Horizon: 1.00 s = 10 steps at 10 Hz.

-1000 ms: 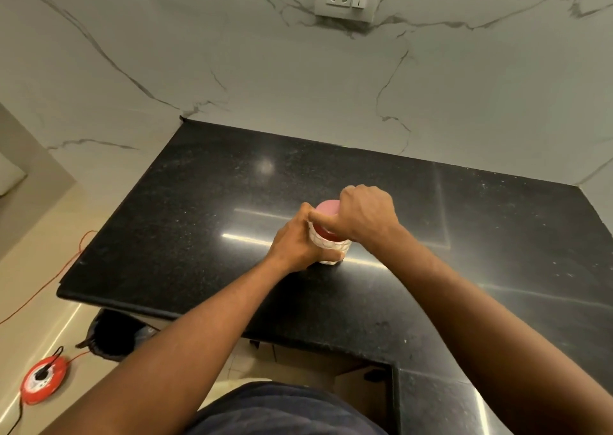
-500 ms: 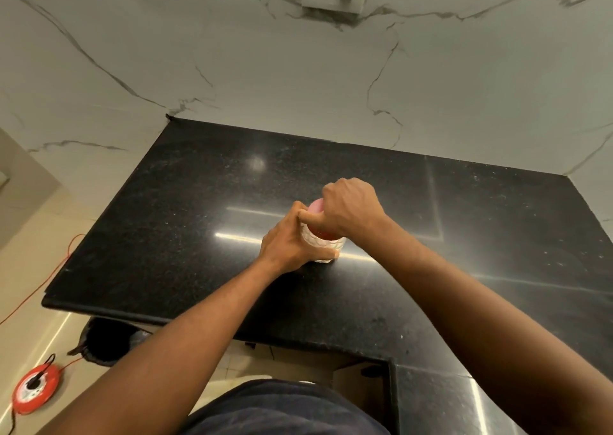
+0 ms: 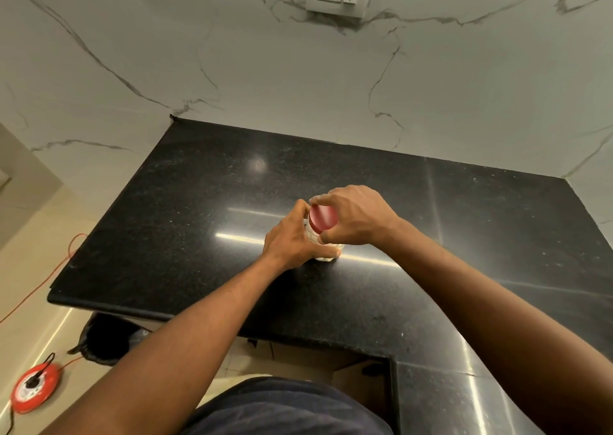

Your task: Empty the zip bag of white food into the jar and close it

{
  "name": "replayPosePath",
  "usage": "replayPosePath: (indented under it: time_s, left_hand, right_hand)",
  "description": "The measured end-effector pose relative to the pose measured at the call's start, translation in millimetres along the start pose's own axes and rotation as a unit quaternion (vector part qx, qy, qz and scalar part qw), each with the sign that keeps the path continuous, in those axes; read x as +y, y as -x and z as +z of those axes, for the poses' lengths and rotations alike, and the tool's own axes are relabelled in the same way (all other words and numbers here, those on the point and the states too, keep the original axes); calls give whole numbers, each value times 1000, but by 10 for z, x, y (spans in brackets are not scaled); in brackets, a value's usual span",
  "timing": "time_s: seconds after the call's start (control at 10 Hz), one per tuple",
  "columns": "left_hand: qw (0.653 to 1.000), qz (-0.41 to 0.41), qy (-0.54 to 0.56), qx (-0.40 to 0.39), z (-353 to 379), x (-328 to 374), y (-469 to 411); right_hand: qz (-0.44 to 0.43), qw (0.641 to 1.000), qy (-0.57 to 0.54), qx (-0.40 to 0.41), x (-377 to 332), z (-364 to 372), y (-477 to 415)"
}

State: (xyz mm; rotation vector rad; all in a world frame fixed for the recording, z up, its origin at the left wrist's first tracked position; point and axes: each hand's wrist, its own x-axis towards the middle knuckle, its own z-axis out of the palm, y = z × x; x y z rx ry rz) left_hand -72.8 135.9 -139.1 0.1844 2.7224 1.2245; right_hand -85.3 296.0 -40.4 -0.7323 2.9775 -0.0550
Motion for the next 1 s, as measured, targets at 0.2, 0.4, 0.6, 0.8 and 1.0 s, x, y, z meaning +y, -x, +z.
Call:
replayPosePath:
  time_s: [0.2, 0.4, 0.6, 0.8, 1.0]
  left_hand:
    - [997, 11, 68, -19, -52, -64, 39]
    - [991, 30, 123, 32, -106, -166, -2]
    - [991, 29, 130, 31, -443, -243, -520]
    - [992, 4, 123, 12, -684, -397, -1028]
    - [990, 3, 139, -21, -763, -514, -1219]
  right_hand:
    - [67, 988, -139, 3, 125, 221, 120]
    - [184, 831, -518, 83, -21, 786, 264]
    - [209, 788, -563, 137, 21, 779, -237]
    - [236, 785, -558, 127, 43, 786, -819]
    - [238, 781, -560, 139, 49, 847, -1040]
